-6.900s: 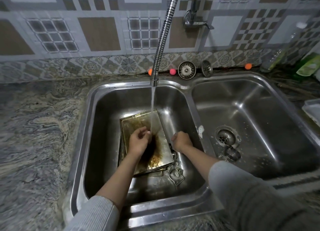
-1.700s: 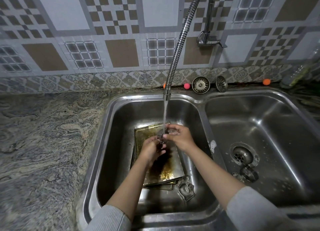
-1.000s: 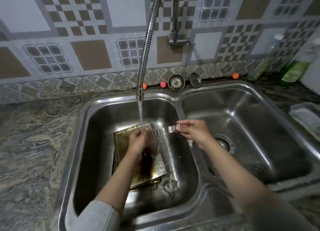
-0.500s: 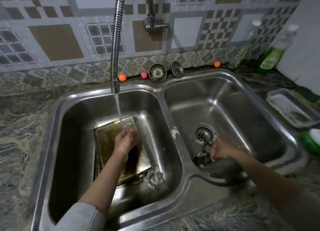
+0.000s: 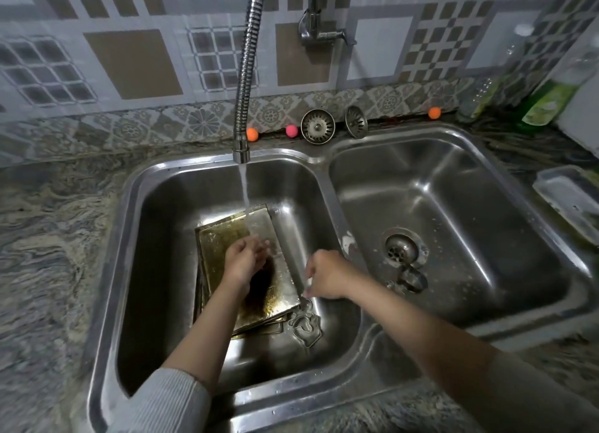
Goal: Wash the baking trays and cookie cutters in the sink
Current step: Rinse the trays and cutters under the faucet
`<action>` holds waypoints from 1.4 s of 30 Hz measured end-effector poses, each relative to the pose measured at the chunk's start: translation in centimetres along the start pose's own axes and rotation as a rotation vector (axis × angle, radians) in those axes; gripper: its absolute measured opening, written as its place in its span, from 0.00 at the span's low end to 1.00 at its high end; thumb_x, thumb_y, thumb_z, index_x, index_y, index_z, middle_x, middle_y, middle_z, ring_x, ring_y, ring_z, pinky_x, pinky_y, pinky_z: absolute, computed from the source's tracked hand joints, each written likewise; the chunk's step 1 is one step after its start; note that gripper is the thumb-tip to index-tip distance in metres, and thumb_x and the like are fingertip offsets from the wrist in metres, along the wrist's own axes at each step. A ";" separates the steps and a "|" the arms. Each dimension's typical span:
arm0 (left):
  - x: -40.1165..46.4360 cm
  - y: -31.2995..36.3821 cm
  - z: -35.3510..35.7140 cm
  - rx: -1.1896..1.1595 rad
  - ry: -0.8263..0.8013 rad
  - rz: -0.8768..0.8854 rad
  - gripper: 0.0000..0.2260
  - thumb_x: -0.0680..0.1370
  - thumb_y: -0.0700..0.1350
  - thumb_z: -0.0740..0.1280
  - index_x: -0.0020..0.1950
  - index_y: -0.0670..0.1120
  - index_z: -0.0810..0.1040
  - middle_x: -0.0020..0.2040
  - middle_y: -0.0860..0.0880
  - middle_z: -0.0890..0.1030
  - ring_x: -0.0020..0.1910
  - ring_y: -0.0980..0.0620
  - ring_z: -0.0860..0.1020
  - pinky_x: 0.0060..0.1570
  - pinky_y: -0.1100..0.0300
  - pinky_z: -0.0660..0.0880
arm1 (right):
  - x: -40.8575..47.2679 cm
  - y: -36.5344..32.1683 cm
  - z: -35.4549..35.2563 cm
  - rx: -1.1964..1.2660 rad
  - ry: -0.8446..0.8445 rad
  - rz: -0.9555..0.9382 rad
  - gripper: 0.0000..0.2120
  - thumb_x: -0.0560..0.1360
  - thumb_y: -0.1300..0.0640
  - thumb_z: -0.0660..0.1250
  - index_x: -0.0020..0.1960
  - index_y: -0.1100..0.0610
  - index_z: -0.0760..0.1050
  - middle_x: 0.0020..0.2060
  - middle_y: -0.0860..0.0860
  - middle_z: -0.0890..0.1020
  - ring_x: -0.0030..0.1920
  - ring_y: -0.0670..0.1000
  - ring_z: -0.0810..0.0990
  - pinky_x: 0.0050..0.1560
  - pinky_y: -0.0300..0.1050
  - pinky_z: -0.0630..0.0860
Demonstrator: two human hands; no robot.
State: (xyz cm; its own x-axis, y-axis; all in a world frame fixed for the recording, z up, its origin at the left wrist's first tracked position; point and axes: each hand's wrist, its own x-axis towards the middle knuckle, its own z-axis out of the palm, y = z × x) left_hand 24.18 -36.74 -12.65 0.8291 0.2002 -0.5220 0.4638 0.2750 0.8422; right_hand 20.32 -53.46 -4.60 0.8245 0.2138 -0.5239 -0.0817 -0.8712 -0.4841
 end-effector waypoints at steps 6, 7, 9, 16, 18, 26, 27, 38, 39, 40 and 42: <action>-0.1 0.0 -1.0 0.020 0.002 -0.008 0.06 0.81 0.43 0.62 0.52 0.45 0.77 0.48 0.46 0.83 0.45 0.52 0.80 0.54 0.54 0.76 | 2.7 -0.5 6.5 -0.458 -0.396 0.201 0.19 0.68 0.51 0.76 0.50 0.64 0.77 0.46 0.55 0.83 0.44 0.53 0.81 0.41 0.45 0.78; -0.2 0.0 -1.1 0.029 0.001 -0.008 0.06 0.81 0.43 0.62 0.52 0.45 0.77 0.49 0.47 0.83 0.46 0.53 0.80 0.55 0.54 0.76 | 2.7 -0.1 7.6 -0.458 -0.347 0.215 0.26 0.67 0.48 0.76 0.57 0.63 0.76 0.54 0.55 0.80 0.53 0.54 0.80 0.49 0.46 0.79; -0.3 -0.2 -1.2 0.028 0.000 -0.017 0.05 0.81 0.43 0.61 0.50 0.47 0.77 0.48 0.47 0.83 0.47 0.52 0.80 0.55 0.54 0.74 | 2.7 0.4 9.0 -0.396 -0.204 0.242 0.31 0.66 0.47 0.77 0.62 0.61 0.73 0.61 0.53 0.76 0.61 0.55 0.76 0.54 0.49 0.79; -0.7 -0.1 -1.0 0.009 -0.020 -0.029 0.05 0.81 0.42 0.62 0.51 0.46 0.77 0.49 0.47 0.83 0.47 0.52 0.79 0.54 0.54 0.75 | 1.8 -0.2 7.3 -0.209 -0.170 0.278 0.10 0.67 0.60 0.72 0.46 0.63 0.79 0.42 0.55 0.82 0.46 0.53 0.84 0.44 0.45 0.81; -0.7 0.0 -1.2 0.016 -0.022 -0.029 0.05 0.80 0.42 0.63 0.53 0.46 0.78 0.49 0.47 0.83 0.48 0.51 0.80 0.52 0.56 0.75 | 1.5 -0.9 5.4 -0.136 -0.216 0.271 0.07 0.66 0.62 0.74 0.41 0.63 0.78 0.35 0.55 0.83 0.38 0.52 0.85 0.40 0.46 0.82; -0.9 1.0 -1.1 0.009 -0.091 -0.024 0.08 0.80 0.40 0.62 0.47 0.44 0.81 0.41 0.47 0.84 0.45 0.48 0.80 0.51 0.52 0.77 | 3.4 -2.4 1.1 0.643 0.210 -0.052 0.28 0.61 0.63 0.80 0.57 0.58 0.72 0.48 0.50 0.77 0.44 0.46 0.78 0.42 0.32 0.73; -1.0 1.3 -1.0 -0.013 -0.108 -0.016 0.08 0.80 0.41 0.62 0.47 0.44 0.81 0.40 0.47 0.83 0.43 0.48 0.79 0.48 0.53 0.76 | 3.9 -2.8 1.0 0.719 0.250 -0.077 0.29 0.62 0.65 0.80 0.59 0.60 0.72 0.47 0.50 0.76 0.42 0.43 0.77 0.40 0.29 0.73; -1.7 3.7 -2.0 -0.122 -0.206 0.024 0.12 0.81 0.49 0.61 0.61 0.48 0.78 0.55 0.45 0.82 0.53 0.48 0.80 0.49 0.54 0.76 | 7.6 -5.6 1.9 0.995 0.335 -0.149 0.27 0.64 0.66 0.78 0.60 0.64 0.73 0.54 0.59 0.80 0.50 0.53 0.81 0.56 0.46 0.78; -1.6 3.8 -2.1 -0.121 -0.205 0.031 0.11 0.81 0.49 0.62 0.59 0.49 0.79 0.54 0.46 0.83 0.53 0.48 0.80 0.50 0.54 0.76 | 7.9 -5.6 2.0 0.997 0.327 -0.148 0.28 0.63 0.65 0.79 0.60 0.64 0.73 0.54 0.59 0.80 0.51 0.54 0.82 0.56 0.47 0.78; -1.5 3.8 -2.2 -0.115 -0.204 0.036 0.10 0.81 0.49 0.62 0.57 0.49 0.80 0.53 0.47 0.83 0.53 0.48 0.80 0.50 0.54 0.76 | 8.0 -5.6 2.0 0.999 0.318 -0.150 0.28 0.63 0.65 0.79 0.60 0.64 0.73 0.54 0.59 0.81 0.51 0.54 0.82 0.56 0.48 0.79; -1.5 3.9 -2.3 -0.091 -0.203 0.054 0.10 0.80 0.50 0.63 0.56 0.49 0.80 0.51 0.47 0.84 0.51 0.49 0.80 0.50 0.55 0.76 | 8.2 -5.5 2.1 0.997 0.303 -0.158 0.28 0.63 0.66 0.78 0.60 0.65 0.73 0.54 0.60 0.81 0.51 0.54 0.82 0.53 0.44 0.79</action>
State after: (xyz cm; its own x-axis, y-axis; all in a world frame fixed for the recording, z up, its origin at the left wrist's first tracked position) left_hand 24.02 -33.76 -8.90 0.9021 0.0266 -0.4307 0.3944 0.3542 0.8480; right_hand 26.31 -45.96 -7.69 0.9602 0.0534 -0.2743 -0.2714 -0.0555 -0.9609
